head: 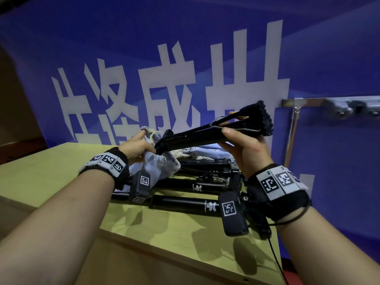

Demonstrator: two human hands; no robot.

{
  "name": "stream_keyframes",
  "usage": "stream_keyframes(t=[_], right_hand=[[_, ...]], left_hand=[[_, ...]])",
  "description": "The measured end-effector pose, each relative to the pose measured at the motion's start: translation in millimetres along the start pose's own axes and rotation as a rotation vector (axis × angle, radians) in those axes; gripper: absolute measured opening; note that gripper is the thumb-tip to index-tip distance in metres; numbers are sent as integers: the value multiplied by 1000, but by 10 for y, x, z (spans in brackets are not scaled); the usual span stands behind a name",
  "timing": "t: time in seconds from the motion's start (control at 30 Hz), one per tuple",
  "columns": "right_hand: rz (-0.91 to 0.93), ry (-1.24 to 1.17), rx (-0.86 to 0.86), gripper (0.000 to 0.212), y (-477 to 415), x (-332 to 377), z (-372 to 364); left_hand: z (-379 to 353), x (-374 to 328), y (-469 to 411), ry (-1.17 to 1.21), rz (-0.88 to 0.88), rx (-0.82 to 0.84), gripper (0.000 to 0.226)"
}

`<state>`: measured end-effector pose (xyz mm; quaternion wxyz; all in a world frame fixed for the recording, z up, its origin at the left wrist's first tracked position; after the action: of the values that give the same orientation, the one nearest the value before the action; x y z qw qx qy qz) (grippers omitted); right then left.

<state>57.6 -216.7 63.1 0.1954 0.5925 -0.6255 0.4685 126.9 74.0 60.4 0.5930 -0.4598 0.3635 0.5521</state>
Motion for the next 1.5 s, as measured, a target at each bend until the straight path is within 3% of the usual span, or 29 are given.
stream_keyframes(t=[0.23,0.4,0.53,0.63,0.73,0.83,1.03,1.23,1.5], right_hand=[[30,106,192,39,73,114,-131],[35,170,254,45,81,161,-150],[-7,136,306,47,81,178,-147],[-38,155,345,46,89,192,-145],[-57,171,365,46,81,200,-163],[-58,168,350,45,66,217,-188],[-81,80,209,39,-24,188,-203],[-112,51,143,32,-62,136,-231],[-72,111,-13,20,-144,111,-343]], left_hand=[[53,-6,33,102,3,-82,64],[67,20,39,204,-7,-41,78],[-6,-80,102,242,-30,-62,64],[-12,-118,113,259,-69,-60,76],[-21,-177,137,268,-105,-38,69],[-28,-215,147,269,-130,-19,67],[-84,-335,171,326,-162,47,37],[-234,-519,211,335,-221,95,39],[-562,-826,312,292,-293,277,41]])
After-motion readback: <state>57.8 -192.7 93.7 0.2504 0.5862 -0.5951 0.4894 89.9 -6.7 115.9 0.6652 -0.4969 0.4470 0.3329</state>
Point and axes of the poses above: each hand's wrist, its own y-axis away from the middle knuckle, its own z-axis out of the back of the hand, x = y × z, the point moved 2 cm from there along -y, towards the middle knuckle, and after that the axes turned 10 degrees about -z, right-handed, at the moved point
